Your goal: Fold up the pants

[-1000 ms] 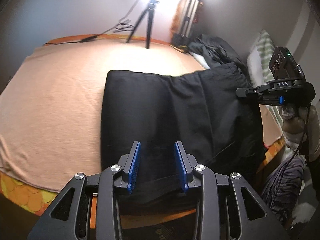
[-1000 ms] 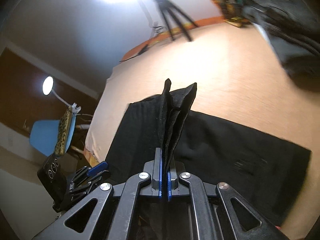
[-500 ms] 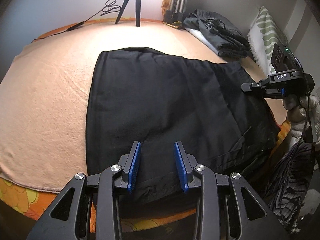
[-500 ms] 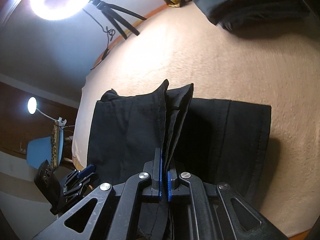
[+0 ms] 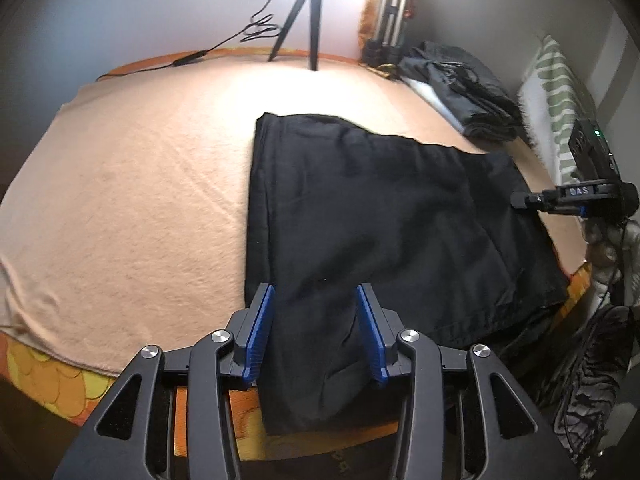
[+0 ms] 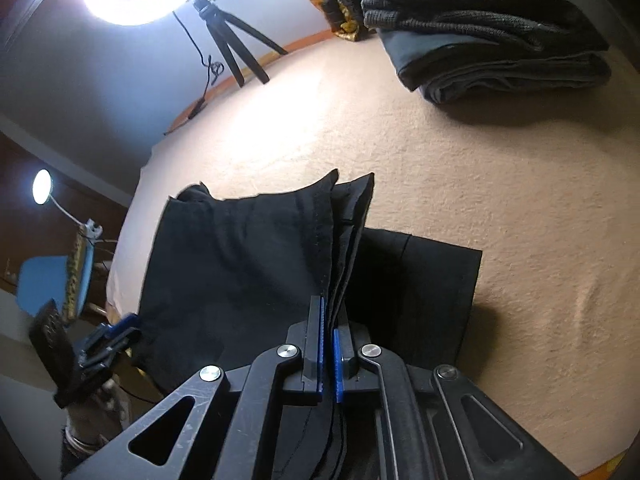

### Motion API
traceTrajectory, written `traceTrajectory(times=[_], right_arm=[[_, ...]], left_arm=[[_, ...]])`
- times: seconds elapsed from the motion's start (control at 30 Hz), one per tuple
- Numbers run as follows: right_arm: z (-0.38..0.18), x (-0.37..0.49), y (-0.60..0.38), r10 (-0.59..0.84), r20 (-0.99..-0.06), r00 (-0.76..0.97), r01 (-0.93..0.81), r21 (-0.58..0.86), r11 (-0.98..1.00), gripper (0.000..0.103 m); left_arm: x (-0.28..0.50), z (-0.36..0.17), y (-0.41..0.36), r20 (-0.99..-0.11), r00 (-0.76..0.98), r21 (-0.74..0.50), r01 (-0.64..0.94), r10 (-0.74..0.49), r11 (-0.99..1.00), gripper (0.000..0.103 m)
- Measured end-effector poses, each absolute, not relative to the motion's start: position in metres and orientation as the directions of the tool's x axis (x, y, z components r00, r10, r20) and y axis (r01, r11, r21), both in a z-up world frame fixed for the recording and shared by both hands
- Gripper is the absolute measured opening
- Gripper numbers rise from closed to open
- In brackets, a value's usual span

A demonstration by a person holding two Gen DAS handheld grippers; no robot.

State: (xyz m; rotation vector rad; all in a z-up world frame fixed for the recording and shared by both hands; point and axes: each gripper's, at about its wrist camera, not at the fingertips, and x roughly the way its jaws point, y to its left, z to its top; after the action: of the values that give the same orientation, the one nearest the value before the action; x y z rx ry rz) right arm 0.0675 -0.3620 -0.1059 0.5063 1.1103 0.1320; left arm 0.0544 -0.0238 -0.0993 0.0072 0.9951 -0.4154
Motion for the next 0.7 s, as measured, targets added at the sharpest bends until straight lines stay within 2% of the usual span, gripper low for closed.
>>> traceTrajectory(times=[0.1,0.13,0.2,0.23,0.37,0.43,0.53,0.7], right_arm=[[-0.113,0.068,-0.358,0.368,-0.835,0.409,0.144,0.457,0.878,0.012],[-0.112,0.067,-0.357,0.357,-0.842,0.403,0.14,0.443,0.885,0.021],[-0.103,0.064,-0.353,0.31,-0.853,0.42,0.124,0.392,0.912,0.028],[-0.096,0.061,-0.352,0.273,-0.857,0.437,0.119,0.355,0.927,0.034],[-0.058,0.052,-0.333,0.203,-0.824,0.529,0.05,0.269,0.962,0.039],[-0.041,0.052,-0.318,0.198,-0.798,0.57,-0.001,0.24,0.971,0.046],[-0.023,0.062,-0.288,0.259,-0.774,0.579,-0.098,0.249,0.964,0.058],[-0.016,0.096,-0.225,0.356,-0.773,0.524,-0.214,0.286,0.934,0.059]], left_arm=[[0.055,-0.104,-0.021,-0.822,0.476,-0.168,0.322,-0.312,0.932,0.04],[0.054,-0.104,-0.02,-0.824,0.478,-0.159,0.319,-0.304,0.934,0.041],[0.053,-0.105,-0.017,-0.824,0.489,-0.141,0.309,-0.285,0.941,0.041],[0.052,-0.104,-0.014,-0.823,0.492,-0.144,0.301,-0.283,0.943,0.041],[0.054,-0.105,0.001,-0.822,0.497,-0.167,0.257,-0.278,0.952,0.041],[0.056,-0.109,0.008,-0.824,0.482,-0.204,0.235,-0.296,0.95,0.041],[0.056,-0.113,0.012,-0.823,0.469,-0.245,0.219,-0.322,0.944,0.041],[0.057,-0.114,0.012,-0.814,0.458,-0.287,0.218,-0.357,0.933,0.041]])
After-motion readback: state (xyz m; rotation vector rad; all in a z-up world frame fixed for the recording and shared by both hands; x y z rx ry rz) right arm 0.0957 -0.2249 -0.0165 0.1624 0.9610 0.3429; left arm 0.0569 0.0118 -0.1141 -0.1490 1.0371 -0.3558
